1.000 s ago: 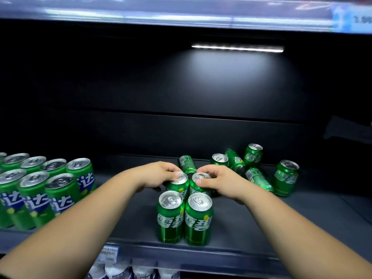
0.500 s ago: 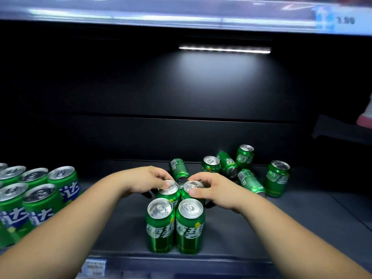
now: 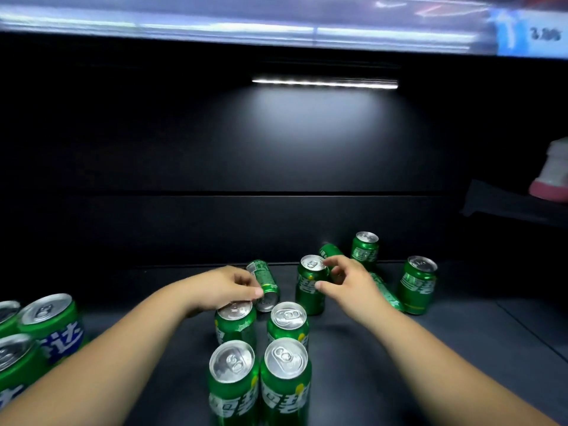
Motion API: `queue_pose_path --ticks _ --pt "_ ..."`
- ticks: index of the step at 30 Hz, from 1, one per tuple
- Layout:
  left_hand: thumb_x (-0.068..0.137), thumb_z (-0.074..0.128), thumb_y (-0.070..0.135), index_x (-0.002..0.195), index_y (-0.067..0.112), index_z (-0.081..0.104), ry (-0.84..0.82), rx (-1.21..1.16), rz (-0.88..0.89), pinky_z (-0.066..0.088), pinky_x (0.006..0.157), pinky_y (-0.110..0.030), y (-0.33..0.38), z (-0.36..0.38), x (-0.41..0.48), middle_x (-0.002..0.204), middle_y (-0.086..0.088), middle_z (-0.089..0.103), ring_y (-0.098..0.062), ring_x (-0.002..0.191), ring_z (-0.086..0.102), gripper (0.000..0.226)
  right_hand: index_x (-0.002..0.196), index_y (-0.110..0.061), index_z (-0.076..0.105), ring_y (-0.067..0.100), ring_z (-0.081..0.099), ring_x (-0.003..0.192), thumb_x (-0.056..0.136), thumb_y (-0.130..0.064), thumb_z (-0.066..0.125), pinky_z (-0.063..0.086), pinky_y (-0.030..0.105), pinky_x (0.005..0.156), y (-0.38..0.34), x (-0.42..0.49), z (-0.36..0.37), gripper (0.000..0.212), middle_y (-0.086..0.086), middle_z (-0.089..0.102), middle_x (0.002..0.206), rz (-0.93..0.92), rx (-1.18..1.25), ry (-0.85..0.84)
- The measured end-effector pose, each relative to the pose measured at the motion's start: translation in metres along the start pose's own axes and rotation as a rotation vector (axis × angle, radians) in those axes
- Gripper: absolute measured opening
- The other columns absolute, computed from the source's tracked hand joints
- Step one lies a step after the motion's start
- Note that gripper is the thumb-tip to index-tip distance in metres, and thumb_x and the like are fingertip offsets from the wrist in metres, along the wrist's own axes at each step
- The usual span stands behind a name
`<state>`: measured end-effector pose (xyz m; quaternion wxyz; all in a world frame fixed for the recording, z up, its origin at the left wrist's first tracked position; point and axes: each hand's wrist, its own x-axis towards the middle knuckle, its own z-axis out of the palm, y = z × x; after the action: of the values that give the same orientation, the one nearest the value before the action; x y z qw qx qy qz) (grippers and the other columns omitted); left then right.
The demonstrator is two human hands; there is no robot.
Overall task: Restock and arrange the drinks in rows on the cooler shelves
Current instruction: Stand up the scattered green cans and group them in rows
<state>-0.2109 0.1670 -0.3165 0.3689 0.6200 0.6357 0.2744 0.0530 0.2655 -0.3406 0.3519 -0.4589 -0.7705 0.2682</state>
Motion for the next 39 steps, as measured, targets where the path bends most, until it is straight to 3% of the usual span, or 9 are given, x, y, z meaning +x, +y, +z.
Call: queue_pose_path --ticks 7,11,19,23,25,28,31,34,39 --pt "0.097 0.058 0.043 0.087 0.012 0.072 -0.07 0.179 -0.032 0.044 0.062 -0.022 0.011 -0.005 -0.002 0.069 0.009 0.064 -0.004 0.06 0.054 0.035 0.098 -0.039 0.058 0.0 0.051 0.083 0.074 -0.03 0.083 0.038 0.023 0.077 0.002 0.006 0.008 0.036 -0.01 0.05 0.096 -0.005 -0.036 0.011" --pt "0.101 0.052 0.035 0.079 0.017 0.06 -0.209 0.078 -0.105 0.048 0.049 -0.023 0.015 -0.008 -0.014 0.063 0.004 0.058 -0.008 0.052 0.053 0.03 0.088 -0.041 0.059 0.011 0.056 0.086 0.072 -0.034 0.084 0.047 0.031 0.082 -0.003 0.006 0.013 0.031 -0.005 0.054 0.094 -0.058 -0.033 0.022" --pt "0.099 0.055 0.034 0.083 0.014 0.064 -0.26 0.01 -0.095 0.053 0.059 -0.028 0.012 -0.015 -0.017 0.069 -0.001 0.063 -0.013 0.059 0.059 0.028 0.115 -0.028 0.057 0.025 0.053 0.11 0.073 -0.032 0.083 0.043 0.037 0.098 -0.004 0.013 0.022 0.05 0.003 0.051 0.112 -0.052 -0.111 0.097" --pt "0.093 0.067 0.03 0.094 0.026 0.069 0.041 0.185 0.023 0.057 0.076 -0.031 0.001 -0.016 0.016 0.088 0.005 0.071 -0.009 0.076 0.066 0.005 0.143 -0.029 0.044 0.023 0.045 0.13 0.076 -0.029 0.082 0.035 0.033 0.111 -0.001 0.019 0.026 0.077 0.006 0.048 0.14 -0.004 -0.095 -0.018" --pt "0.084 0.077 0.025 0.101 0.036 0.069 0.117 0.37 0.081 0.052 0.095 -0.034 -0.005 -0.018 0.033 0.105 0.008 0.07 -0.01 0.098 0.066 0.022 0.146 -0.028 0.041 0.021 0.046 0.132 0.077 -0.027 0.082 0.035 0.03 0.111 -0.001 0.02 0.03 0.08 0.006 0.049 0.144 0.013 -0.069 -0.065" --pt "0.078 0.081 0.027 0.124 0.03 0.064 0.098 0.534 0.135 0.044 0.102 -0.028 -0.002 -0.011 0.049 0.124 0.008 0.06 -0.01 0.114 0.056 0.049 0.147 -0.028 0.04 0.019 0.048 0.13 0.077 -0.026 0.081 0.038 0.032 0.11 0.002 0.022 0.033 0.081 0.003 0.051 0.144 0.027 -0.042 -0.076" --pt "0.08 0.072 0.055 0.138 0.024 0.053 0.154 0.474 0.017 0.044 0.1 -0.029 -0.003 0.002 0.068 0.131 -0.005 0.057 -0.02 0.117 0.057 0.069 0.146 -0.03 0.039 0.017 0.048 0.13 0.075 -0.029 0.083 0.038 0.034 0.111 0.005 0.024 0.029 0.083 -0.001 0.051 0.142 0.033 -0.038 -0.089" --pt "0.053 0.056 0.087 0.146 0.032 0.038 0.194 0.482 -0.1 0.042 0.108 -0.04 -0.009 0.011 0.082 0.141 -0.009 0.046 -0.031 0.125 0.052 0.109 0.144 -0.03 0.042 0.014 0.049 0.129 0.075 -0.031 0.084 0.037 0.03 0.11 0.009 0.025 0.027 0.081 -0.004 0.052 0.139 0.024 -0.044 -0.099" --pt "0.06 0.088 0.05 0.151 0.034 0.033 -0.056 0.739 -0.033 0.024 0.12 -0.04 -0.01 0.009 0.077 0.165 -0.006 0.011 -0.035 0.148 0.019 0.108 0.137 -0.029 0.05 0.013 0.052 0.123 0.074 -0.031 0.084 0.038 0.027 0.106 0.016 0.027 0.027 0.072 -0.006 0.057 0.134 -0.001 -0.053 -0.091"
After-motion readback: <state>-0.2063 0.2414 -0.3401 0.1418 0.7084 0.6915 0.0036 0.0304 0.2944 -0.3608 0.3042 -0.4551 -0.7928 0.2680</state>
